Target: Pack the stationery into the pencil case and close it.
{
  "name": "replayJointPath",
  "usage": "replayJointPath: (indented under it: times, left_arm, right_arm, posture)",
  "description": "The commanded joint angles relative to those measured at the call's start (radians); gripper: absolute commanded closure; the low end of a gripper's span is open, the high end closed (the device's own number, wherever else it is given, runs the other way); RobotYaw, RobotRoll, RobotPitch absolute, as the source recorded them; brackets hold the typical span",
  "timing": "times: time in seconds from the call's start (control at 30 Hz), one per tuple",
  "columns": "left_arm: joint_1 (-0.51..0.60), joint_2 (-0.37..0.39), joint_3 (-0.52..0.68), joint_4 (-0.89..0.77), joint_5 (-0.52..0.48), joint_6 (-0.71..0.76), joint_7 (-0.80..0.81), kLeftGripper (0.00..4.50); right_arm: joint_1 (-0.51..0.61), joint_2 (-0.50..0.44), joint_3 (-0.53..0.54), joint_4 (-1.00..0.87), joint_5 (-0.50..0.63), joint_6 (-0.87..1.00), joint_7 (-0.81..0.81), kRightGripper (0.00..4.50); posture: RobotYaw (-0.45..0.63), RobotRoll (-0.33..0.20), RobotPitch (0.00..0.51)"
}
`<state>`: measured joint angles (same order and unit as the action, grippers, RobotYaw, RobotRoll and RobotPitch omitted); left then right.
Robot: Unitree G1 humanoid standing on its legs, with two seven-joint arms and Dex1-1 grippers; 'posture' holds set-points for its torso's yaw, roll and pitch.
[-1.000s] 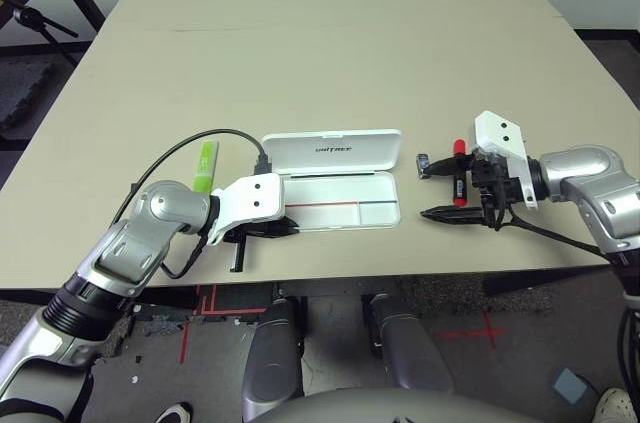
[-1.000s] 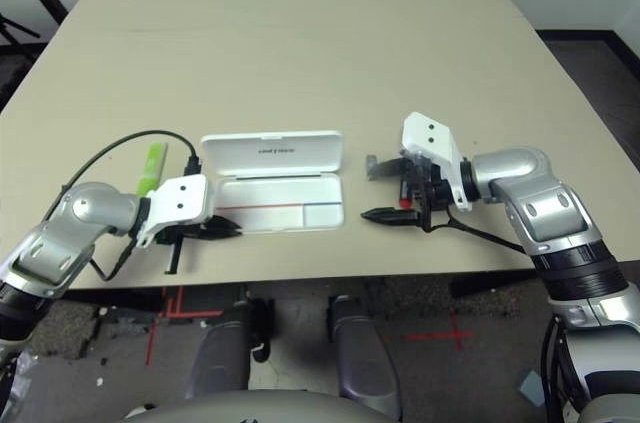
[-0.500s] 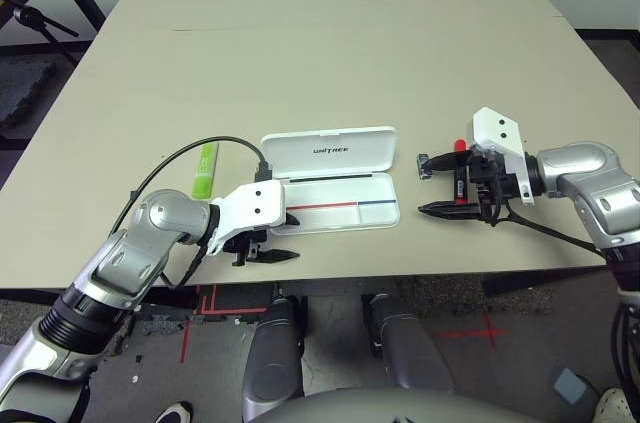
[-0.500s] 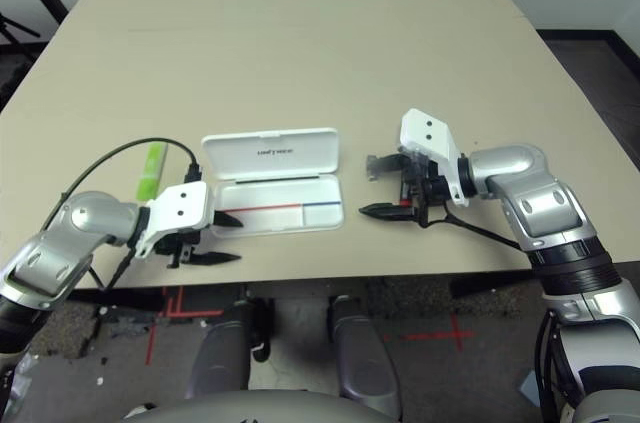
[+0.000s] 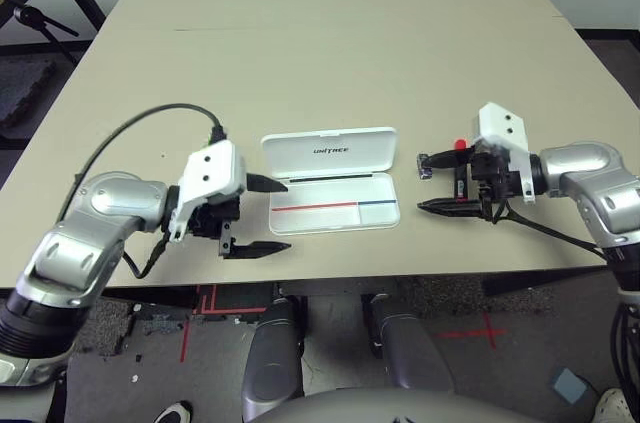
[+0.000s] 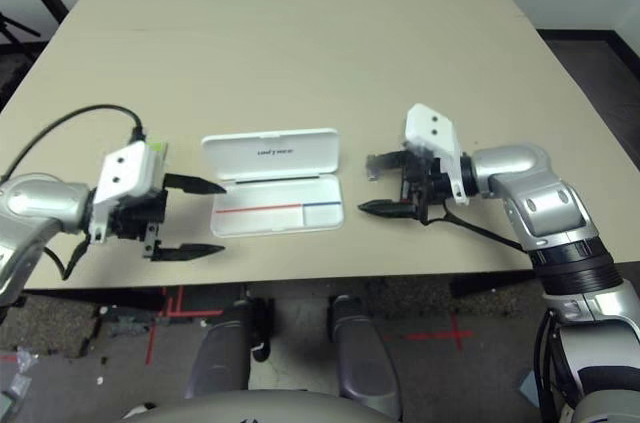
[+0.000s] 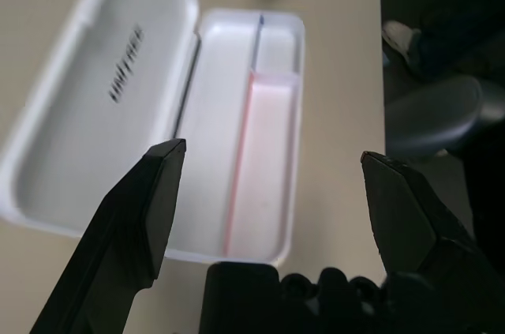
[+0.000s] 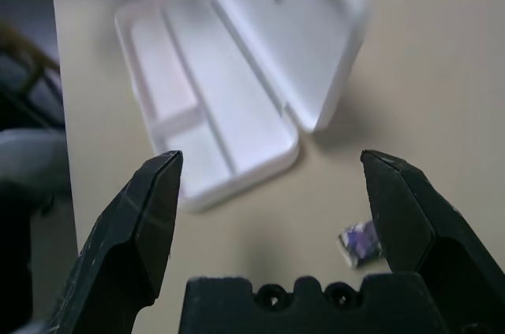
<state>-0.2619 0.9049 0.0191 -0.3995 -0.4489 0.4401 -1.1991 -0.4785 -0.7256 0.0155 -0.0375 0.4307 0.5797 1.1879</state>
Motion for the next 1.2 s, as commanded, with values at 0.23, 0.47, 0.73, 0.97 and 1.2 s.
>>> replayJointPath:
  times: [0.23,0.47,0.73,0.97,1.2]
  left_arm:
    - [-0.018,-0.027,-0.053,0.012,0.019,-0.020,0.016,0.02]
    - [-0.028,-0.038,-0.086,0.027,0.039,-0.038,0.021,0.02]
    - [-0.046,-0.050,-0.110,0.043,0.052,-0.043,0.024,0.02]
    - [-0.049,-0.056,-0.125,0.039,0.059,-0.040,0.028,0.02]
    - [-0.063,-0.055,-0.123,0.053,0.073,-0.046,0.036,0.02]
  right_arm:
    - [-0.208,0.165,-0.196,-0.029,-0.052,0.464,-0.655,0.00]
    - [-0.259,0.290,-0.310,-0.157,-0.084,0.747,-0.938,0.00]
    - [-0.153,0.308,-0.351,-0.254,-0.103,0.931,-1.014,0.00]
    - [-0.058,0.360,-0.336,-0.307,-0.108,0.969,-1.025,0.00]
    - [0.000,0.377,-0.318,-0.296,-0.105,0.954,-1.015,0.00]
  posture:
    - [-0.08,0.000,0.184]
    - [-0.09,0.000,0.186]
    - [-0.11,0.000,0.196]
    - [-0.11,0.000,0.197]
    - [-0.10,0.000,0.194]
